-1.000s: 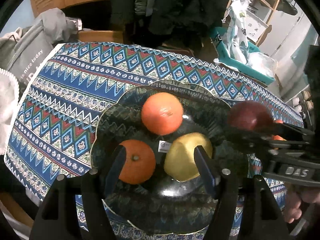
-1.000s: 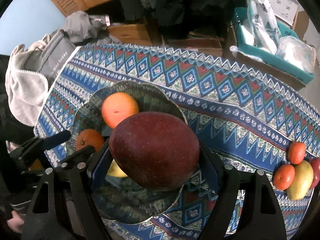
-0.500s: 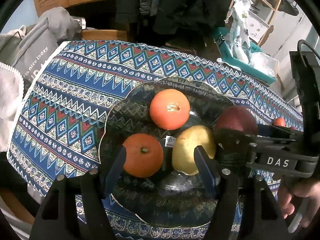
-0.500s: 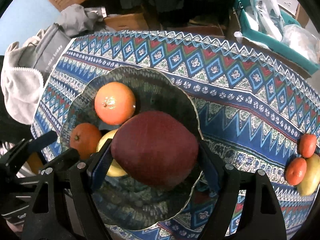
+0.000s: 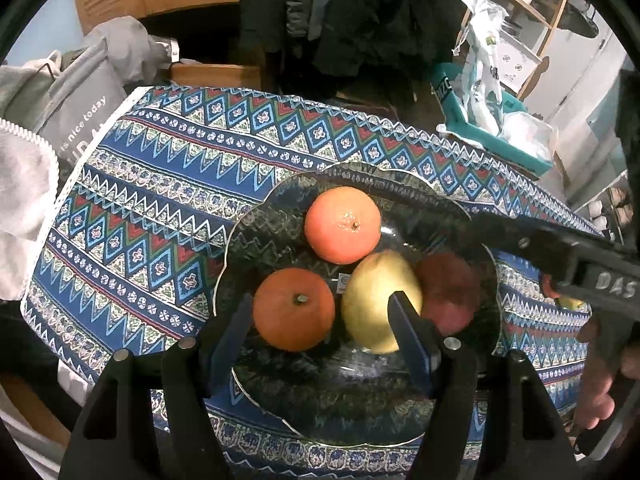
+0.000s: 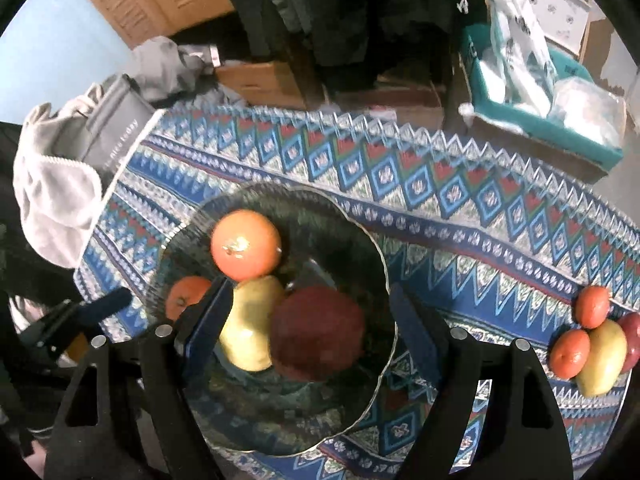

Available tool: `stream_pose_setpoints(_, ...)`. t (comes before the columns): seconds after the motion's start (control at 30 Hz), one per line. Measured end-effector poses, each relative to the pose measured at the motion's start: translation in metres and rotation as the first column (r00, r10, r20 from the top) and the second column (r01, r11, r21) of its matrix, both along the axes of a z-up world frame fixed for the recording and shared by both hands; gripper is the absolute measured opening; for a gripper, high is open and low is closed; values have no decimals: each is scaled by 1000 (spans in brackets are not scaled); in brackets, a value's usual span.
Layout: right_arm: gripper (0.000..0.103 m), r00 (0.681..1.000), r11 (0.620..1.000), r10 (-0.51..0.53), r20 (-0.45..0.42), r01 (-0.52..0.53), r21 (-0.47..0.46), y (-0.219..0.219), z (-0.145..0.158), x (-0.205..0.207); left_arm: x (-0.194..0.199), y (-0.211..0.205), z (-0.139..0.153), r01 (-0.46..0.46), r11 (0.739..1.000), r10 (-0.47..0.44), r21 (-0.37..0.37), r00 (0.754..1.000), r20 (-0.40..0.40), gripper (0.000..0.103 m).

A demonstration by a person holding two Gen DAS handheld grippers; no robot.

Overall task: Organize fruits
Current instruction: 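Withdraw both open tools from the bowl back toward the remaining fruit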

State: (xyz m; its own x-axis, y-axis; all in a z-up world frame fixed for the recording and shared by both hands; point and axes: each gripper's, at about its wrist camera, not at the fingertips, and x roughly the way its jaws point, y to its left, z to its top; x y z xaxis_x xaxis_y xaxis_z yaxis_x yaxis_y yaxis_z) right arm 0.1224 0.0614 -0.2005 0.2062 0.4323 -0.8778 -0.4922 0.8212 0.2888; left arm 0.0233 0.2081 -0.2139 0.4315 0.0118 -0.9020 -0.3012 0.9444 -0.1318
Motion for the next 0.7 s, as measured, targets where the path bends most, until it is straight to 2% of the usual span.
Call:
stream_pose_setpoints(0.13, 82, 999, 1000, -3, 44, 3, 4, -4, 22, -4, -2, -2, 11, 3, 1000, -3, -4, 1000, 22, 72)
stream_pose_setpoints(0.37, 82, 989, 999, -15, 148, 22, -45, -23, 58, -17, -2, -18, 36, 34, 999, -33, -9, 997, 71, 72)
stream_pose_setpoints(0.7, 82, 974, 996, -56, 219, 71, -62, -70, 98, -34, 2, -62, 68, 124, 992, -123, 1, 984, 129, 73)
